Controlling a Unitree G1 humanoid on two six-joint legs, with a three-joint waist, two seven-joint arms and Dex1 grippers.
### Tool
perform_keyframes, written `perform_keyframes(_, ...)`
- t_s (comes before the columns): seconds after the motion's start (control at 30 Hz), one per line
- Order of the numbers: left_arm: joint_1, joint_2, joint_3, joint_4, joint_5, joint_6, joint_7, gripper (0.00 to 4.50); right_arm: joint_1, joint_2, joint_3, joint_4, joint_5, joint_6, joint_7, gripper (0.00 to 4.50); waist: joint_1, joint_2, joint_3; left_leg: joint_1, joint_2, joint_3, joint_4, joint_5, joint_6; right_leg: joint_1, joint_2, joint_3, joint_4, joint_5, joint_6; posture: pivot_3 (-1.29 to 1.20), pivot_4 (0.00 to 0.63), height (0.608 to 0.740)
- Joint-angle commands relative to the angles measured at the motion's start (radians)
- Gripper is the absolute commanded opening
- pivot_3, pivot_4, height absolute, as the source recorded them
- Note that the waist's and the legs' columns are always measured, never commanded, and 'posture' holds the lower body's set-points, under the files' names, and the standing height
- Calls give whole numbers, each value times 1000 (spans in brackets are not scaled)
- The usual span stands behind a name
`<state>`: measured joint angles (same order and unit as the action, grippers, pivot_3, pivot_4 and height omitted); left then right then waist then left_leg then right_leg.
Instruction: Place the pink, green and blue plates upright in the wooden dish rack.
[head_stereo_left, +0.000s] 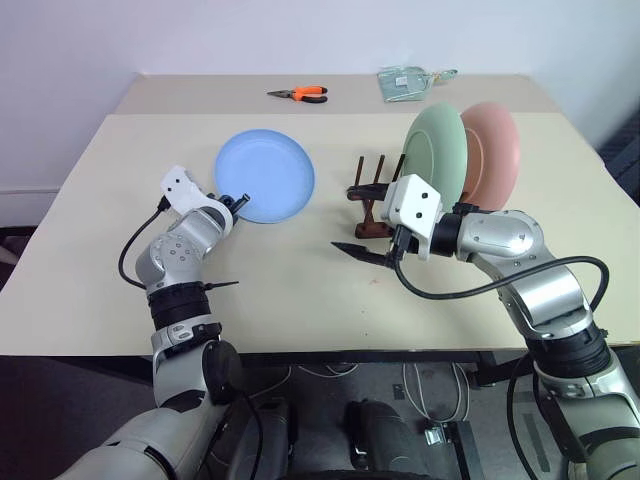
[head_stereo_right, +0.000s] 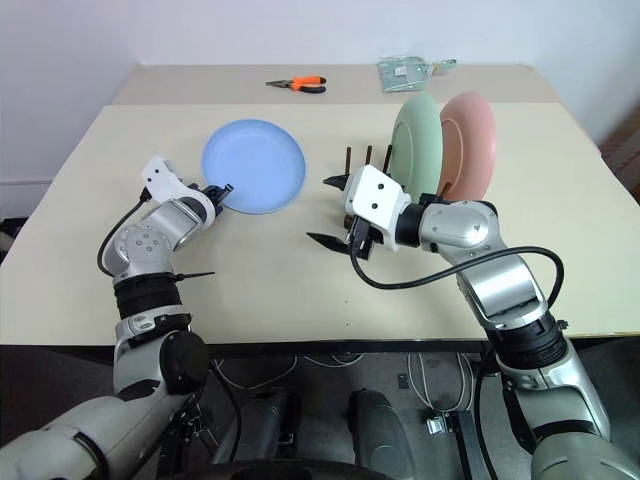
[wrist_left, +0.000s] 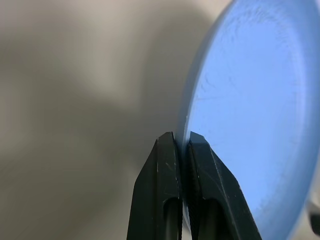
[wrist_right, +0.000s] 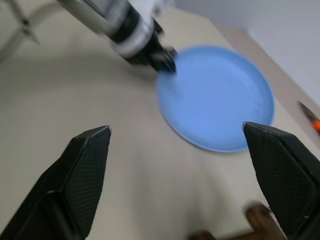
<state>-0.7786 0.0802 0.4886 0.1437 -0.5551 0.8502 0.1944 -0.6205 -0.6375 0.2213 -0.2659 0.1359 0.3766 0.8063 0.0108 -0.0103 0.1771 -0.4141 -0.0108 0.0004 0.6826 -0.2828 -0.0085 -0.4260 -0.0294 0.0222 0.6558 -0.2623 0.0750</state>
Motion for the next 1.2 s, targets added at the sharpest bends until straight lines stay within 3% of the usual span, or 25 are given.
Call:
perform_keyframes(0.03, -32, 1, -90, -228, -64, 80, -32, 37, -95, 8, 63, 104, -180, -199, -56, 4278, -1, 0, 0, 0, 0, 0, 0, 0, 0, -1, 0, 0, 0, 0, 0, 0, 150, 740)
perform_keyframes(0.37, -53, -81, -52, -485, -230, 357, 115, 37, -268, 49, 213, 483, -545, -589, -229, 4278, -2, 0, 0, 0, 0, 0, 0, 1, -1, -1, 1, 1, 0, 0, 0, 0, 150, 740)
perform_keyframes(0.67, -67, -102, -9, -500, -272, 385, 167, 0, -293, 53, 200, 569, -647, -712, -306, 192, -1, 0, 0, 0, 0, 0, 0, 1, -2, -1, 1, 1, 0, 0, 0, 0, 150, 740)
perform_keyframes(0.77, -120, -138, 70, -468, -308, 265, 194, 1039, -287, 47, 192, 559, -672, -734, -324, 0, 1, 0, 0, 0, 0, 0, 0, 1, -2, 0, 1, 0, 0, 0, 0, 0, 150, 740)
perform_keyframes(0.83, -159, -116, 112, -433, -260, 139, 217, 2001, -288, 44, 178, 552, -673, -740, -333, 0, 0, -2, 1, 0, 0, 0, 0, 1, -2, 0, 1, 0, 0, 0, 0, 0, 150, 740)
perform_keyframes(0.87, -169, -86, 124, -410, -229, 89, 220, 2435, -289, 43, 167, 546, -666, -739, -334, 0, -1, -2, 1, 0, 0, 0, 0, 1, -2, 0, 1, 0, 0, 0, 0, 0, 150, 740)
perform_keyframes(1.0, -129, 89, 57, -342, -97, -23, 141, 2435, -285, 53, 87, 498, -545, -729, -304, 0, -18, -1, 1, 1, 0, 1, -1, 2, -4, -1, 3, 1, 1, 0, 0, 0, 150, 740)
perform_keyframes(1.1, -11, 241, -77, -313, 11, -98, -33, 2435, -261, 103, -40, 365, -243, -524, -169, 0, -27, -1, 1, 1, 1, 1, -3, 3, -4, -1, 3, 1, 1, 0, 0, 0, 150, 740)
perform_keyframes(1.2, 107, 323, -237, -339, 64, -169, -234, 2435, -250, 159, -170, 234, 44, -191, -118, 0, -19, -1, 1, 1, 1, 1, -2, 2, -4, -1, 2, 1, 1, 0, 0, 0, 150, 740)
